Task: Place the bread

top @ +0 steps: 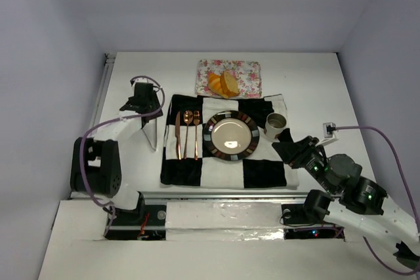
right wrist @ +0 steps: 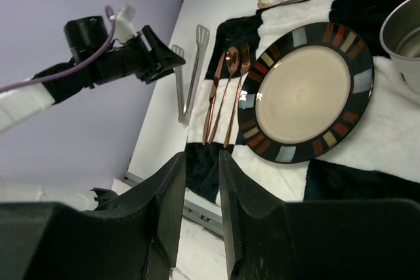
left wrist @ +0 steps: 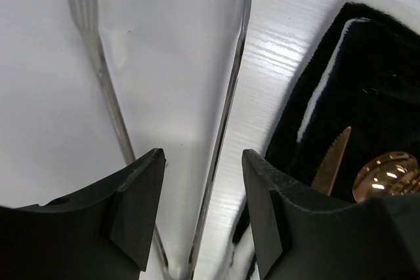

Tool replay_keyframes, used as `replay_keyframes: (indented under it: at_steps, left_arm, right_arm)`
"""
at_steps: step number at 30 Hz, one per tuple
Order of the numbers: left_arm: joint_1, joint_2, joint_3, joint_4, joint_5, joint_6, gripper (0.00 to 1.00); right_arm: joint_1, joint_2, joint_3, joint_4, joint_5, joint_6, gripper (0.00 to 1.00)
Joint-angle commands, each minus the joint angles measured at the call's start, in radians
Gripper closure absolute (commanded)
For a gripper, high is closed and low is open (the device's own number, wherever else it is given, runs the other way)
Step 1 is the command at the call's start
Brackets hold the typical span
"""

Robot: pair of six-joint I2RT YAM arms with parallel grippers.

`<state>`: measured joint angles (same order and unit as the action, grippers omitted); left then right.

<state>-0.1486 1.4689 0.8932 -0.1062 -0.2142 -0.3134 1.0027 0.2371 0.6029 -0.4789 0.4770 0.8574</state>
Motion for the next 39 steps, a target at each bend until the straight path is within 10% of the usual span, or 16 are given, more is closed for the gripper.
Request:
replay_keyframes:
  at_steps: [1,13,28,31,32,35,39]
  left_arm:
    - [0.007,0.073,0.065,0.059,-0.004,0.048,0.52]
    - [0.007,0.33,0.2,0.065,-0.07,0.114,0.67]
    - [0.007,0.351,0.253,0.071,-0.16,0.12,1.0]
    - [0.007,0.223,0.239,0.085,-0.142,0.088,1.0]
    - [0.007,0.184,0.227,0.092,-0.13,0.068,1.0]
    - [0.007,0.02,0.175,0.126,-0.041,0.033,1.0]
    - [0.007,-0.238,0.086,0.174,0.116,-0.045,1.0]
  right_arm:
    - [0.004,0.037,0.001,0.075,-0.031,-0.006,0.67]
    - [0.004,0.148,-0.038,0.198,-0.127,0.012,0.66]
    - [0.004,0.272,-0.043,0.265,-0.25,0.014,0.3]
    - [0.004,0.252,-0.093,0.392,-0.337,0.002,0.47]
    - [0.004,0.254,-0.101,0.419,-0.368,0.002,0.73]
    - [0.004,0.3,-0.088,0.467,-0.382,0.028,0.96]
    - [0.004,0.394,-0.031,0.513,-0.38,0.049,1.0]
